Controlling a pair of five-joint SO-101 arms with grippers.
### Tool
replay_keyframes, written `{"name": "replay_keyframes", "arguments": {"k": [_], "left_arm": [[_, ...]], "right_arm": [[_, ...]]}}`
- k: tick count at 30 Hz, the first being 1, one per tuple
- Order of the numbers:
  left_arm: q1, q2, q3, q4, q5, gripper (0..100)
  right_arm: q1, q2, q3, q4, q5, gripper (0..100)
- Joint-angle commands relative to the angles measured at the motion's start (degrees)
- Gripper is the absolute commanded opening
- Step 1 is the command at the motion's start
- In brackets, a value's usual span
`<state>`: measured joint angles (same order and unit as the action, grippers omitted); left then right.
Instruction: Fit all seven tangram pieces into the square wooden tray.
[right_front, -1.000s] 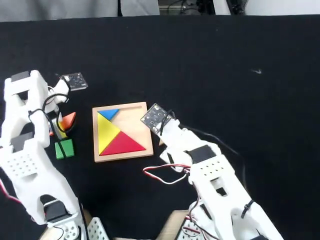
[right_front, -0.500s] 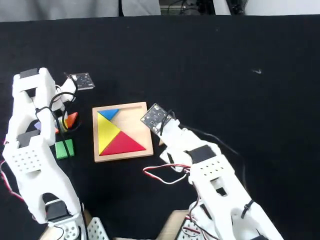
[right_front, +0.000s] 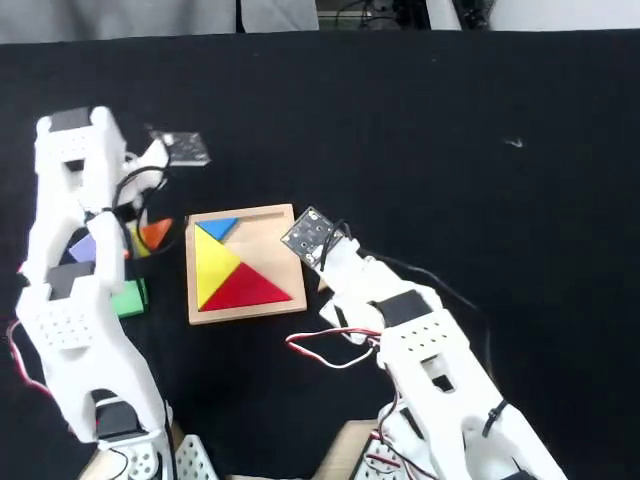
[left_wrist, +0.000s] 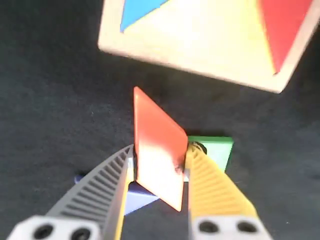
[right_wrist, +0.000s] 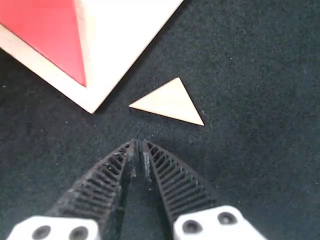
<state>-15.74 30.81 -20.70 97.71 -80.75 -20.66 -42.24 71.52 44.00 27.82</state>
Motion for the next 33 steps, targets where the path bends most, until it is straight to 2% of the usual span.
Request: {"name": "replay_keyframes", "arguments": {"k": [1,5,9,12,14,16,18,19,22,24,27,29,33], "left_arm": [[4.44,-10.73,-1.36,3.08,11.87,4],[10.24,-21.54,4.44,3.08,23.74,3],[17.63,-34.11,10.24,2.99,38.86,3],[23.60,-40.79,13.67,2.73,53.36,3],[26.86,-42.29,16.92,0.70,64.00,3],[27.91,-42.46,19.30,-1.23,69.63,3],[25.98,-42.46,19.82,-2.55,67.96,3],[23.87,-42.73,19.82,-3.08,64.88,3],[14.99,-43.34,17.27,-2.81,50.81,3],[6.55,-46.07,9.45,2.46,44.40,3],[-9.98,-52.66,-2.86,2.37,42.64,3],[-19.65,-55.65,-6.20,1.93,39.91,3],[-27.74,-55.56,-1.80,2.46,37.98,3]], "right_arm": [[0.79,-1.71,-0.31,-1.14,-0.26,1.1],[3.87,-1.80,-0.92,-1.41,-0.62,1.1],[11.69,-1.89,-3.74,-2.20,-9.67,1.1],[18.29,-1.89,-5.67,-2.20,-15.65,1.1],[21.54,-1.80,-6.29,-2.20,-17.93,1.1],[22.68,-1.80,-6.29,-2.20,-18.64,1.1],[22.59,-1.80,-6.02,-2.20,-18.46,1.1],[22.59,-1.71,-6.02,-2.20,-18.37,1.1],[22.51,-1.45,-5.93,-2.81,-18.37,1.1],[22.42,-1.54,-4.88,-4.31,-18.37,1.1],[20.57,-1.54,-3.74,-6.68,-18.37,1.1],[19.43,-1.63,-3.82,-6.51,-18.29,1.1],[19.16,-1.54,-3.91,-6.59,-18.29,1.1]]}}
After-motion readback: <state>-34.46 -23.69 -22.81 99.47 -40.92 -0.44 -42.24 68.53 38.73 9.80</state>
